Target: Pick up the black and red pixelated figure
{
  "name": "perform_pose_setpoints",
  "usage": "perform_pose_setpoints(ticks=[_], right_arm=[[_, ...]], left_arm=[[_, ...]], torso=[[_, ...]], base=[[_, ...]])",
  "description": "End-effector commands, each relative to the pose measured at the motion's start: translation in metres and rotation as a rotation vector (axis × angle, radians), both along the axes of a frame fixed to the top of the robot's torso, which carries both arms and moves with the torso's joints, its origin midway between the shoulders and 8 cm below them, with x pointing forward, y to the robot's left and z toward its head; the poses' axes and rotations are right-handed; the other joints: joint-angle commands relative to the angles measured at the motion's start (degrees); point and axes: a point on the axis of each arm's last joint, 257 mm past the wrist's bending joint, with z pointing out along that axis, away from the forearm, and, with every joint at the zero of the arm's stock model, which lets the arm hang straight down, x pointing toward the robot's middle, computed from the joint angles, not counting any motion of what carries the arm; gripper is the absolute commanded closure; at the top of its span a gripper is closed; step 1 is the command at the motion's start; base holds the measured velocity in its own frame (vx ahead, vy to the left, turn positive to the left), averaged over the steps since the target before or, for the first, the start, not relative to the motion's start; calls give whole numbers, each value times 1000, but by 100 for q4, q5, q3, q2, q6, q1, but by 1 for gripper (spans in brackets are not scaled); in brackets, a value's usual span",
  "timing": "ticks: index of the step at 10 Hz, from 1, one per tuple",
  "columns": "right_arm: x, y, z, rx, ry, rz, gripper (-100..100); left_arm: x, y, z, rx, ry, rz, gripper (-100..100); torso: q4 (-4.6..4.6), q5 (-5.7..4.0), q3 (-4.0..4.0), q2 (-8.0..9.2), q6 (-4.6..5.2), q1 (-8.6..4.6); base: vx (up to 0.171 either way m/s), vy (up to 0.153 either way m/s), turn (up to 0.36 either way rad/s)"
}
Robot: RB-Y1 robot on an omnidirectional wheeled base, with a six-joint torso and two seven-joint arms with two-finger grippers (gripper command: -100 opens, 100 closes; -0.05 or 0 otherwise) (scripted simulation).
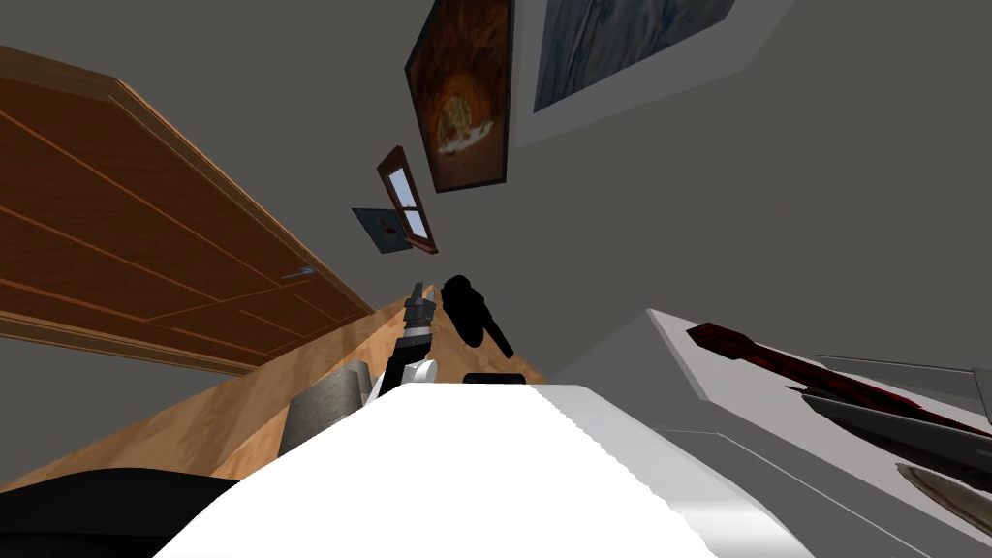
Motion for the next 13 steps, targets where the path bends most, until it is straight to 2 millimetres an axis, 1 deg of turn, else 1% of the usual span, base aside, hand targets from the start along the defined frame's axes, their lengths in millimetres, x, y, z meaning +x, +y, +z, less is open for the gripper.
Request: perform_pose_setpoints(ticks=[1,2,3,4,5,6,7,9,10,13], right_arm=[[2,0,5,-32,29,22,-100],[0,0,1,-54,95,49,-100],[3,0,6,-69,89,56,-100],[2,1,3,-90,152,85,-100],[4,1,7,-102,146,91,-100],[5,2,6,-126,203,124,-100],[6,2,7,-131,200,126,-100],[8,6,3,-169,301,195,-100],[10,6,5,-178,299,199,-100],[16,15,-5,-218,428,308,-100]], left_arm=[[0,0,0,0,0,0,0],[0,0,0,0,0,0,0],[0,0,0,0,0,0,0],[0,0,0,0,0,0,0],[0,0,0,0,0,0,0],[0,0,0,0,0,0,0],[0,0,0,0,0,0,0],[0,0,0,0,0,0,0],[0,0,0,0,0,0,0],[0,0,0,0,0,0,0]], torso=[[0,0,0,0,0,0],[1,-1,1,2,2,0],[0,-1,-1,-2,0,-3],[1,-1,0,0,2,-1],[0,-2,0,-1,1,-6],[2,-2,2,4,3,-5],[1,-2,2,4,1,-5],[1,-3,2,3,2,-9],[0,-6,0,0,1,-19],[1,-8,2,3,2,-26]], base=[[34,-29,56],[48,-35,75],[39,-31,35],[41,-44,50],[28,-43,34],[28,-40,51],[30,-38,22],[37,-68,30],[30,-65,27],[34,-94,12]])
